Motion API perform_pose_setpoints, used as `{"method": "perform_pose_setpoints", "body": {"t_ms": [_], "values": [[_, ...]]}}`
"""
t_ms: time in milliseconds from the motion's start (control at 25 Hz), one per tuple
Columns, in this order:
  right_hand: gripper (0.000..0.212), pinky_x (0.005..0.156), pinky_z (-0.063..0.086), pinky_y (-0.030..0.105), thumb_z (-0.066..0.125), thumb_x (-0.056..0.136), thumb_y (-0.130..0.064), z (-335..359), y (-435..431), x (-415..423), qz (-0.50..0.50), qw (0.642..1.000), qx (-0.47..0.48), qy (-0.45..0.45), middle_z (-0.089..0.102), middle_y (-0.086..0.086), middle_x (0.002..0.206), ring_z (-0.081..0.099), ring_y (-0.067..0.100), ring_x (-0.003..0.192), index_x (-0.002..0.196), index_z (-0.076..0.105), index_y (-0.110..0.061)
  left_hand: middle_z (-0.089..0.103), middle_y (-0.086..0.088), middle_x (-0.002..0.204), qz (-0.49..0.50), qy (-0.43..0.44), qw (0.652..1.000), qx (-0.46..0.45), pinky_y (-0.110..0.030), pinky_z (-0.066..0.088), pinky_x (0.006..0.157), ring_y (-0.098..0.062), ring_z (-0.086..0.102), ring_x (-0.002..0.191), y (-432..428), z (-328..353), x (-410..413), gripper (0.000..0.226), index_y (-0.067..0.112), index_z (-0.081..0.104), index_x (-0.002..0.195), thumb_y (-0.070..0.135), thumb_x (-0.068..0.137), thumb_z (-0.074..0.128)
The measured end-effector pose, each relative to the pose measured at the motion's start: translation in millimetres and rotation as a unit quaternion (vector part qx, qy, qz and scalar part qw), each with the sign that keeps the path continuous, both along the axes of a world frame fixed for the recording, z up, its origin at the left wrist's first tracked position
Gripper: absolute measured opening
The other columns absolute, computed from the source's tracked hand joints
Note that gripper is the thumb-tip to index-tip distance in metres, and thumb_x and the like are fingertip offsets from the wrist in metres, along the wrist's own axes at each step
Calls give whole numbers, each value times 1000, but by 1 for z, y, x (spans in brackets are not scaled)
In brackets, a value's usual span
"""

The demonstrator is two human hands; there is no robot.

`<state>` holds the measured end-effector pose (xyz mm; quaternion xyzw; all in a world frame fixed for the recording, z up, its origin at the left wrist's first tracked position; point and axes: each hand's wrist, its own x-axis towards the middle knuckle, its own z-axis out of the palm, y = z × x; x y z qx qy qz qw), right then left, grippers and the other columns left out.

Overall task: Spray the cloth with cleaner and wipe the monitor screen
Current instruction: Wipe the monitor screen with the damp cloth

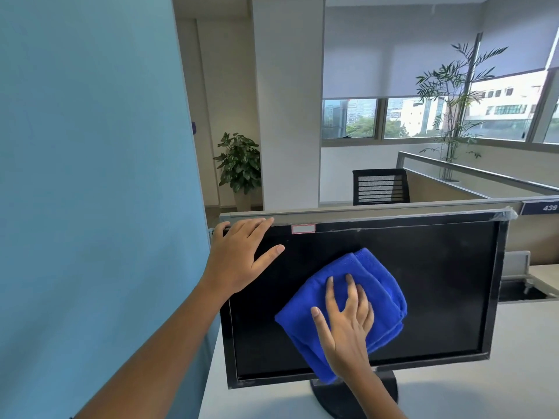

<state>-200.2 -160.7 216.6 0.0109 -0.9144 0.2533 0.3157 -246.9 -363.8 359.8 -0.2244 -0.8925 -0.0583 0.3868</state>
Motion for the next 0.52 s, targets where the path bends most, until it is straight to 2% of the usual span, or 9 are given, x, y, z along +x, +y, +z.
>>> {"method": "perform_pose_setpoints", "body": {"t_ms": [80,160,400,520], "values": [[68,110,9,56,13,91,-65,2,16,-9,-67,998,7,4,5,7,156,7,34,141,147,20,-27,58,2,129,-2,0,1000,-1,-44,34,99,-19,50,122,-4,2,-2,66,18,53,132,63,93,23],[70,108,11,60,21,89,-62,7,36,-19,-115,993,-2,9,9,11,156,8,35,140,148,21,-25,57,0,130,1,1,1000,-1,-46,34,102,-21,48,125,-9,3,-3,65,17,54,131,62,93,26],[77,113,-2,57,20,88,-64,31,79,-45,-190,978,-65,57,-11,13,158,-11,29,144,148,-7,-25,63,1,119,-14,1,1000,8,-39,36,93,-22,56,110,-9,1,-3,66,16,57,125,62,94,21],[84,113,-4,59,20,87,-68,38,70,-54,-187,970,-129,83,-13,14,157,-14,29,144,148,-11,-21,62,1,119,-15,-9,1000,19,-39,33,94,-23,55,110,-8,-2,-4,67,16,57,125,62,94,19]]}}
